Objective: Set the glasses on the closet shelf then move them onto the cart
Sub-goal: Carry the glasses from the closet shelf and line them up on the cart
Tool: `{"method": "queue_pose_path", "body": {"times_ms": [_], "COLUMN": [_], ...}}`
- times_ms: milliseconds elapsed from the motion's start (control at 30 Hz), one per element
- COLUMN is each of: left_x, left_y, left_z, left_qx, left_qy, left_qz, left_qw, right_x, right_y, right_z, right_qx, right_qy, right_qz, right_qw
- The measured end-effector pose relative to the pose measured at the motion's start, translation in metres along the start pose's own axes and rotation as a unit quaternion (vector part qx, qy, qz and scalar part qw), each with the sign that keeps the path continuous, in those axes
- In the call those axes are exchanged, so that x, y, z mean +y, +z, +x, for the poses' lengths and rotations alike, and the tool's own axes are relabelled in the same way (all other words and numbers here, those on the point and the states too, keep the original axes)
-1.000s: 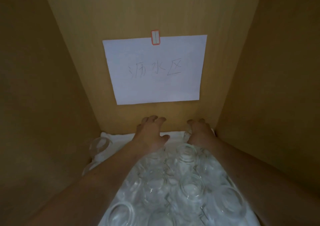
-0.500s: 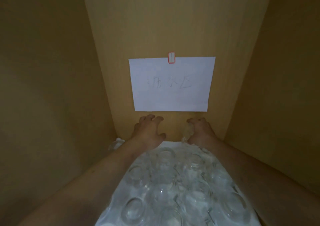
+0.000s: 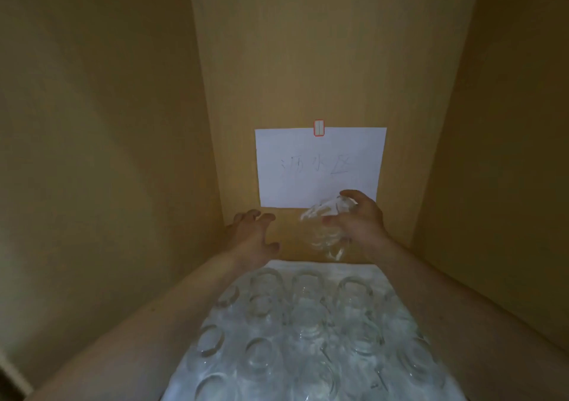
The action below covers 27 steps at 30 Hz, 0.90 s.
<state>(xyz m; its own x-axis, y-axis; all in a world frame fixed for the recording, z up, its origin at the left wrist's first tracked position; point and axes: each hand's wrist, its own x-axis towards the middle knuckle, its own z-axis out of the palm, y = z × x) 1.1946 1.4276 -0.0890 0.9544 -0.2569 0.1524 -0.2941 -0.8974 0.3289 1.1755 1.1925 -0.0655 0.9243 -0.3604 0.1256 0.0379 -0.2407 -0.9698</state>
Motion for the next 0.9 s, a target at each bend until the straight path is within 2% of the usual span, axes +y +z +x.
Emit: {"method": "queue_pose_path", "body": {"times_ms": [167,367,667,733,900], "left_x": [-0.029,-0.054,-0.072,-0.077,-0.079], "left_y": [-0.008,0.000,0.037,0.043,0.050], "left_z": [-0.014,-0.018,-0.004,0.000,0.011], "left_qx": [0.001,-0.048,-0.132,-0.147,-0.128], "left_qy": [-0.048,-0.078,-0.114,-0.116,-0.126], "left_qz": [0.032,0.024,0.000,0.016,-0.015], "left_qw": [0.998,0.995,0.985,0.982,0.984], "right_x": [-0.001,0.006,0.027,0.032,0.041], "right_y": [0.009,0.020,0.048,0.052,0.061], "right_z": [-0.008,-0.018,-0.017,-0.012,-0.002], "right_qx": [-0.042,-0.141,-0.137,-0.150,-0.220], "right_qy": [0.099,0.201,0.262,0.268,0.256], "right_qz": [0.171,0.334,0.454,0.471,0.501], "right_qw": [0.979,0.910,0.841,0.827,0.797]}}
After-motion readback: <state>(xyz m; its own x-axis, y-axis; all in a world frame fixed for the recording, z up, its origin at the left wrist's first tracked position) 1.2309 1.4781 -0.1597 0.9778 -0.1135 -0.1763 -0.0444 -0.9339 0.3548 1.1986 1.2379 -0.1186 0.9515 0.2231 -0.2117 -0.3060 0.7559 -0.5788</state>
